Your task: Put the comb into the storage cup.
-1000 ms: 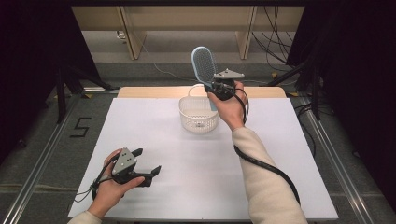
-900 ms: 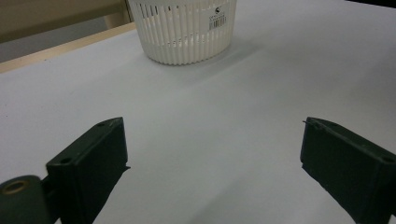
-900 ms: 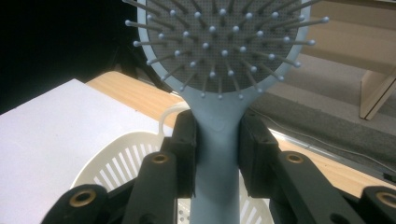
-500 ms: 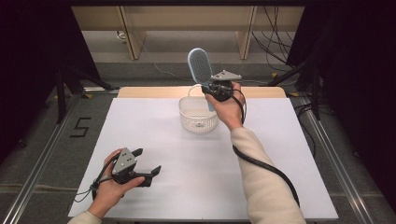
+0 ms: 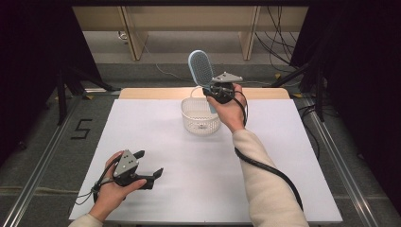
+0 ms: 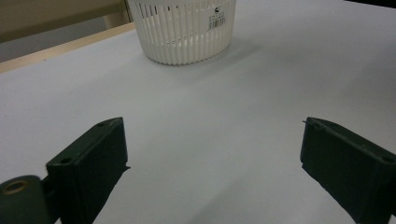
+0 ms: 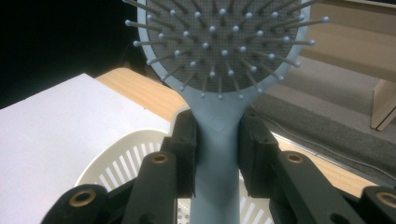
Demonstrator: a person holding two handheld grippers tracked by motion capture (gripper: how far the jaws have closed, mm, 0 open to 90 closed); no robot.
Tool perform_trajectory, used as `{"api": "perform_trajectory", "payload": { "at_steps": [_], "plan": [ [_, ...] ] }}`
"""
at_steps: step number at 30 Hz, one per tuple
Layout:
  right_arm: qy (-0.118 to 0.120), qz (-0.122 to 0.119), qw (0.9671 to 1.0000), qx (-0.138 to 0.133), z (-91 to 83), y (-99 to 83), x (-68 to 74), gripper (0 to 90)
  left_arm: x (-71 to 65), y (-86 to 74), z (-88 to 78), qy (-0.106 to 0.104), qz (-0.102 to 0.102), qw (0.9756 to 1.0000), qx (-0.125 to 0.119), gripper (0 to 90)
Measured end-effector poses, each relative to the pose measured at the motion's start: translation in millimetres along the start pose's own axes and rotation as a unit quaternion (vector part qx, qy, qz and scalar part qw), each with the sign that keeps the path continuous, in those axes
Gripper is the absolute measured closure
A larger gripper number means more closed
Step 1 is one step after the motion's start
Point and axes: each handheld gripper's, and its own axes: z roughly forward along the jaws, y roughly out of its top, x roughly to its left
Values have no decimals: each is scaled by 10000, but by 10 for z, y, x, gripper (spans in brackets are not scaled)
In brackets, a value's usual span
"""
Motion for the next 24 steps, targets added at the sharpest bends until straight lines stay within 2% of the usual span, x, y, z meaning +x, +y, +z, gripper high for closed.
{"api": "perform_trajectory", "payload": {
  "at_steps": [24],
  "plan": [
    [31, -101, 9999, 47, 69, -36, 13, 703, 0, -1, 1, -4, 1, 10000, -6, 69]
  ]
}}
